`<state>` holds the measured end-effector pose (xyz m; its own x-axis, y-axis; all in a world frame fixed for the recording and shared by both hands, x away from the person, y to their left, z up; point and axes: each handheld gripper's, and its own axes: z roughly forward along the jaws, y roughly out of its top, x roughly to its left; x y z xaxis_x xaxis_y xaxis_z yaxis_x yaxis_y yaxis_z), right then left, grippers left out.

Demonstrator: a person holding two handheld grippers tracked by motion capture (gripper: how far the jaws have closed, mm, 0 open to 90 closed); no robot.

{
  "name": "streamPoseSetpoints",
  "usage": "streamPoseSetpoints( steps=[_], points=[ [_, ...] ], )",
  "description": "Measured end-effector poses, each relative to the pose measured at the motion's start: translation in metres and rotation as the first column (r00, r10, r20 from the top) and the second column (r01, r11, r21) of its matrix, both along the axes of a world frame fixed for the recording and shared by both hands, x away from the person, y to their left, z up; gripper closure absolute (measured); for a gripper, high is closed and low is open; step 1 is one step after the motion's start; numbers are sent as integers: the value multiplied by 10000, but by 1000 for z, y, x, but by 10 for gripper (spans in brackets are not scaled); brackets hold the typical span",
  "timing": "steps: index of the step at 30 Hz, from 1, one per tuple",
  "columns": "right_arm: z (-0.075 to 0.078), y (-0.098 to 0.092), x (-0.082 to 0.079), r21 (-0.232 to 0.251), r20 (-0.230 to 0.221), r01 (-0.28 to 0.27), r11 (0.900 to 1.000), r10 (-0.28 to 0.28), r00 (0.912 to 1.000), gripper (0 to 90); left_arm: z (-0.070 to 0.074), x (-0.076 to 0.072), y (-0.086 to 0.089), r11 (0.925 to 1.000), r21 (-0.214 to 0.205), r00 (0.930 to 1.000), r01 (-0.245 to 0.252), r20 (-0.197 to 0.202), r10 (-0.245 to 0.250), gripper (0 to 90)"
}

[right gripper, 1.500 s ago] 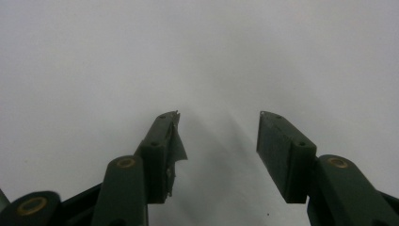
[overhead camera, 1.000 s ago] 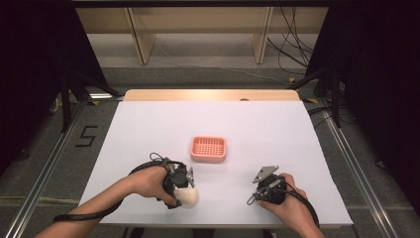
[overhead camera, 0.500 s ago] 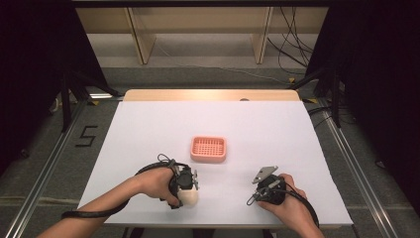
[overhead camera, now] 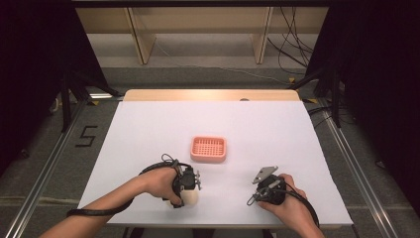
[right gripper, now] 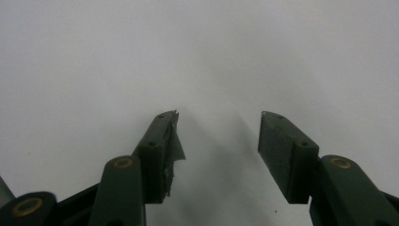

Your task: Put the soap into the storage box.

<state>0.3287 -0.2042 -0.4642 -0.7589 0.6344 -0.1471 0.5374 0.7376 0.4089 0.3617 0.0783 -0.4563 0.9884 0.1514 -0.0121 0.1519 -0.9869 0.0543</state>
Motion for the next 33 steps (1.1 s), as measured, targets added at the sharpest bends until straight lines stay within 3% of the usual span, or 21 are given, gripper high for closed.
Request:
streamPoseSetpoints(
  steps=[4,5,8,12,16,22,29,33],
  points=[
    [0,0,0,3,-4,1,10000,-1,10000,482,-1,-1,-2,9998,141,9999,107,84,-108,459],
    [1,-1,1,-74,52,-207,9998,207,9998,482,-2,-2,-2,10000,51,9999,19,101,-19,459],
    [0,0,0,-14,-2,-16,10000,16,10000,482,-3,-2,-3,10000,51,10000,-26,30,25,462],
    [1,-1,1,-53,40,-197,9998,197,9998,481,-3,1,-4,9996,249,9999,148,-23,-147,462],
    [0,0,0,-13,-10,-4,10000,4,10000,481,-5,0,-5,9998,202,9999,34,-168,-30,460],
    [0,-1,1,-48,35,-90,9999,90,10000,481,-5,1,-7,9992,301,9996,245,-152,-241,460],
    [0,-1,1,47,-50,-54,10000,54,10000,480,-4,-3,-4,9945,108,9946,1039,60,-1040,482],
    [0,-2,2,8,29,-145,9999,145,9999,477,-4,-4,-2,9950,-129,9950,987,150,-985,484]
  ],
)
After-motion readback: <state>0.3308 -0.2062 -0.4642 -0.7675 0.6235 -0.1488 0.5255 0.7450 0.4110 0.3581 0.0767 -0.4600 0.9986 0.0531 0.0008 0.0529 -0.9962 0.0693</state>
